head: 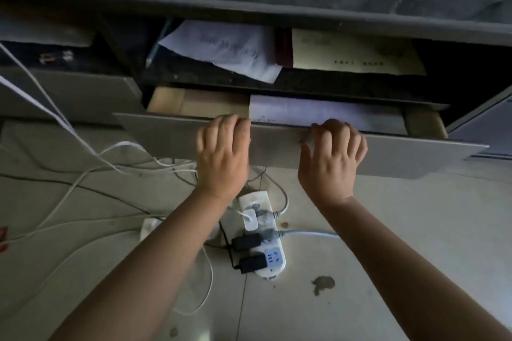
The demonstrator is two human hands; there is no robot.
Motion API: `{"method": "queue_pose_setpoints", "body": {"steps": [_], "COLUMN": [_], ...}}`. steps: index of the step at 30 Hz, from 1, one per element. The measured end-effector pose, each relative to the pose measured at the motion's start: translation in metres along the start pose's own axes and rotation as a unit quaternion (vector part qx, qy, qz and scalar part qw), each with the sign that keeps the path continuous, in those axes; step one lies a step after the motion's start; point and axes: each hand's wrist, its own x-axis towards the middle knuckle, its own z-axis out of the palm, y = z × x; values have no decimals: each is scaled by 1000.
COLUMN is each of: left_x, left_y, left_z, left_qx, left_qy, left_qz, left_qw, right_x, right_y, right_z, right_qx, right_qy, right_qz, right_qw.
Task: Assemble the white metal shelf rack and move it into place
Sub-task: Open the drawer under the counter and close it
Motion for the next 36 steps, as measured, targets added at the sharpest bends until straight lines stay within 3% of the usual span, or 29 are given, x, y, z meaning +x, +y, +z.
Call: {"method": "queue_pose_setpoints", "body": {"steps": [6, 11, 17, 21, 24, 27, 29, 31, 34, 36], "left_x": [-33, -38, -21, -7, 7, 14, 8, -3, -16, -20], "left_y": [4, 8, 5, 13, 26, 37, 40, 38, 31, 28], "left_z": [-56, -94, -131, -136, -116, -100, -101, -105, -109, -110], "left_qx": [-47, -74, -150, -211, -159, -141, -160, -154, -145, -139], "left_qy": [-35, -116, -268, -339, -395, -399, -347, -295, -247, -224], "left_qz": [47, 99, 185, 142, 58, 27, 36, 44, 19, 9], "left_qw": [997, 985, 934, 906, 903, 905, 923, 942, 958, 964], "right_x": [-33, -42, -46, -34, -12, 15, 33, 46, 48, 45], "right_y": [0, -3, 2, 11, 16, 31, 47, 56, 50, 42], "right_z": [-53, -86, -128, -142, -141, -111, -76, -41, -10, -3], "right_qx": [42, 82, 137, 201, 237, 124, 31, -27, -58, -58], "right_qy": [-50, -98, -199, -287, -353, -420, -483, -521, -569, -571], "right_qz": [-34, -57, -146, -170, -119, -56, -15, -31, -12, 3], "right_qw": [997, 990, 959, 921, 897, 897, 875, 853, 821, 819]}}
